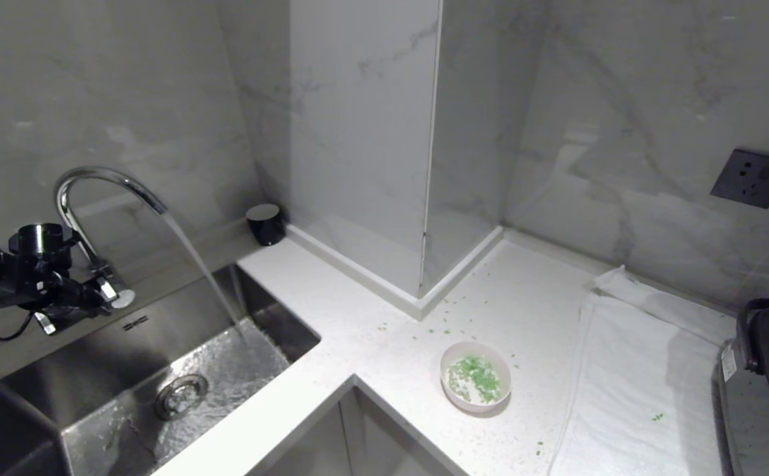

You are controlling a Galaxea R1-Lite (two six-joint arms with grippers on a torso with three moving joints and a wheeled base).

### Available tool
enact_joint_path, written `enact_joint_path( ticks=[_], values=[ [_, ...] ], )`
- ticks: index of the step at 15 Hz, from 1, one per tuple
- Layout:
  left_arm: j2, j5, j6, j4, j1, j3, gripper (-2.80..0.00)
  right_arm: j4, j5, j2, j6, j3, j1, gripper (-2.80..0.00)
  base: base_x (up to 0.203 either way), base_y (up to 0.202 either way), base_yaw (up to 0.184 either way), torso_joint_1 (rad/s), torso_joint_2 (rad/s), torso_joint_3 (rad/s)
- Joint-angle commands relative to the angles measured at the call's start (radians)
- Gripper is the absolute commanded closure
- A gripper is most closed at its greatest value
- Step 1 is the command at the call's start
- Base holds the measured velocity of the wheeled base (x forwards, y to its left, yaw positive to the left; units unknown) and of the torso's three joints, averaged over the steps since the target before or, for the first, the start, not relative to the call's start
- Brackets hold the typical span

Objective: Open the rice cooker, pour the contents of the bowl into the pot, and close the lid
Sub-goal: Turn off the tap

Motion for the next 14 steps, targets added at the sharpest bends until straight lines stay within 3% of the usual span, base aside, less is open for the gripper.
enact_joint_path(
  ticks=[1,14],
  values=[
    [0.033,0.001,-0.004,-0.001,0.007,-0.034,0.0,0.0,0.0,0.0,0.0,0.0,0.0,0.0,0.0,0.0,0.0,0.0,0.0,0.0],
    [0.082,0.001,-0.008,0.002,0.024,-0.139,0.0,0.0,0.0,0.0,0.0,0.0,0.0,0.0,0.0,0.0,0.0,0.0,0.0,0.0]
  ],
)
